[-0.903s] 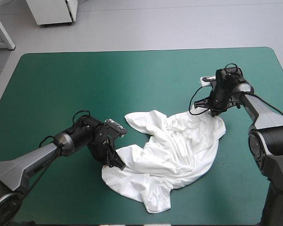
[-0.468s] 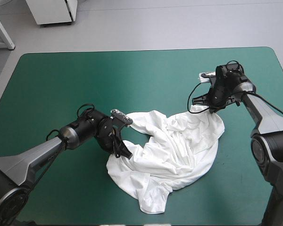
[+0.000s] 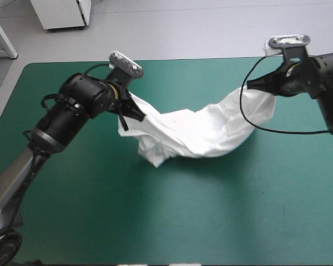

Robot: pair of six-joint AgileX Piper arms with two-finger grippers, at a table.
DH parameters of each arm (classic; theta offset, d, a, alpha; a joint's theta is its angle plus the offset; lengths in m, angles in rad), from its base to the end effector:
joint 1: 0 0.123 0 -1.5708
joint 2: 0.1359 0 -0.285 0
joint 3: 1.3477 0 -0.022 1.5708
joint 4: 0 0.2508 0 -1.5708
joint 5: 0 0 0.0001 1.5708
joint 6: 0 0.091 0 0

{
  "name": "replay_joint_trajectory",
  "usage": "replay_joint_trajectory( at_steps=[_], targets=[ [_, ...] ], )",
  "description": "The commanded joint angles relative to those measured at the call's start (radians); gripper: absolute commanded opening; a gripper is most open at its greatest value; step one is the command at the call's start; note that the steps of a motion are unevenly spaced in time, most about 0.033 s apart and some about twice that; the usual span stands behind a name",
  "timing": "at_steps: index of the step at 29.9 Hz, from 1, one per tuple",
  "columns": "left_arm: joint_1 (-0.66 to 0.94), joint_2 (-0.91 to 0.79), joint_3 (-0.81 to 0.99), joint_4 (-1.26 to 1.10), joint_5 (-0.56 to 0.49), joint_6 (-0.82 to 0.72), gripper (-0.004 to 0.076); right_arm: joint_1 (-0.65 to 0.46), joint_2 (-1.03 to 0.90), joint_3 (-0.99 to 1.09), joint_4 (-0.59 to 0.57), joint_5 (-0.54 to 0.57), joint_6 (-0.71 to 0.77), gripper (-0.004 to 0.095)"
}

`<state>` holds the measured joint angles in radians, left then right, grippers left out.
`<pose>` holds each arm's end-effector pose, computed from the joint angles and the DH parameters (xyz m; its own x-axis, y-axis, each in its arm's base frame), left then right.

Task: Fold the cloth

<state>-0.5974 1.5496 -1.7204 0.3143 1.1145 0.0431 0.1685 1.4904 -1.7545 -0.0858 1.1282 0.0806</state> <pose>0.2854 -0.1636 0.4264 -0.5319 0.5760 -0.6207 0.4931 0.8066 0.3260 0.3053 0.0448 0.4509 -0.6944 -0.0739 -0.7158 -0.0824 0.9963 -0.0229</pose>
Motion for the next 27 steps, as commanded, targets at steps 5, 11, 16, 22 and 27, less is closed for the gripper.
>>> replay_joint_trajectory(
  at_steps=[5,11,16,22,27],
  targets=[
    [-0.005,-0.057,-0.425,0.187,-0.022,-0.008,-0.0009,0.001,-0.118,-0.297,-0.047,-0.115,-0.016,-0.0019],
    [-0.007,-0.058,-0.685,0.210,-0.069,0.050,-0.0009,0.001,-0.124,-0.568,-0.041,-0.129,-0.061,-0.0019],
    [-0.007,-0.061,-0.830,0.206,-0.210,0.055,-0.0009,0.001,-0.124,-0.747,0.004,-0.163,-0.121,-0.0019],
    [-0.007,-0.061,-0.928,0.091,-0.273,0.147,-0.0009,0.001,-0.124,-0.879,0.059,-0.210,-0.154,-0.0019],
    [-0.007,-0.067,-0.926,0.036,-0.252,0.176,-0.0009,0.001,-0.124,-0.902,0.063,-0.174,-0.154,-0.0019]
  ],
)
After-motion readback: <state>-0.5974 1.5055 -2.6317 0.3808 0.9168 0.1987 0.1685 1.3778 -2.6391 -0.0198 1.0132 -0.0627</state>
